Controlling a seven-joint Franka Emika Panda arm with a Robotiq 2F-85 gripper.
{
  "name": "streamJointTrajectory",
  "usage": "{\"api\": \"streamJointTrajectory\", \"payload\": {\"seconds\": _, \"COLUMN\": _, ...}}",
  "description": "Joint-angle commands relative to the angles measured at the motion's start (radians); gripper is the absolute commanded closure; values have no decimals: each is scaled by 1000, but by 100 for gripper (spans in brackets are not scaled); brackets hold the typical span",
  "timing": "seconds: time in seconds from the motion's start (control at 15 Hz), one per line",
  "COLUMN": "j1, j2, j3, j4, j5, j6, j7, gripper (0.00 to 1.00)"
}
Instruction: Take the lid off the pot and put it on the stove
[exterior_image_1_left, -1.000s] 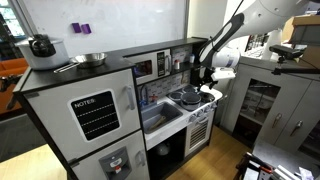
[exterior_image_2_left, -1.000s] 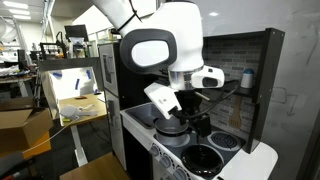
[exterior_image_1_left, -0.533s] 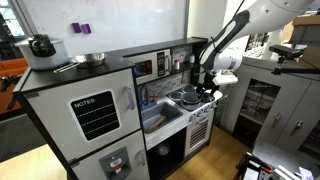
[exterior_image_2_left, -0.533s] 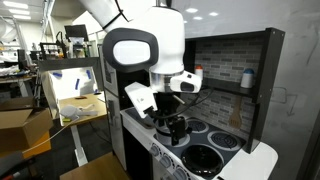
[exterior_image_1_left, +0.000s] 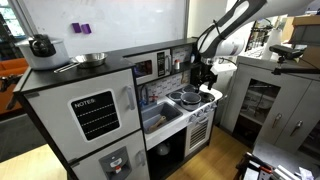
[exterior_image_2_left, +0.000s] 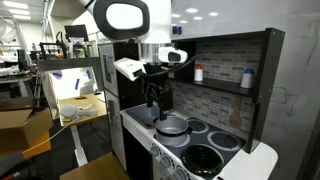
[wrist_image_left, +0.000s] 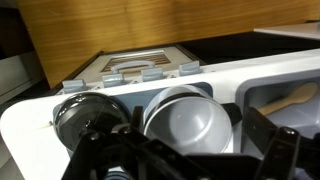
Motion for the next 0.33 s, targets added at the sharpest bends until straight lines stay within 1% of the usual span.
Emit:
{"api": "streamJointTrajectory", "payload": {"seconds": 0.0, "j1": 28, "j2": -27, "j3": -22, "j4": 2, "j5": -3, "j6": -35, "j7": 1, "gripper": 0}}
{"api": "streamJointTrajectory", "payload": {"seconds": 0.07, "j1": 33, "j2": -46, "j3": -24, "j4": 1, "j5": -3, "j6": -49, "j7": 1, "gripper": 0}}
{"api": "streamJointTrajectory", "payload": {"seconds": 0.27, "j1": 32, "j2": -31, "j3": -25, "j4": -1, "j5": -3, "j6": -45, "j7": 1, "gripper": 0}}
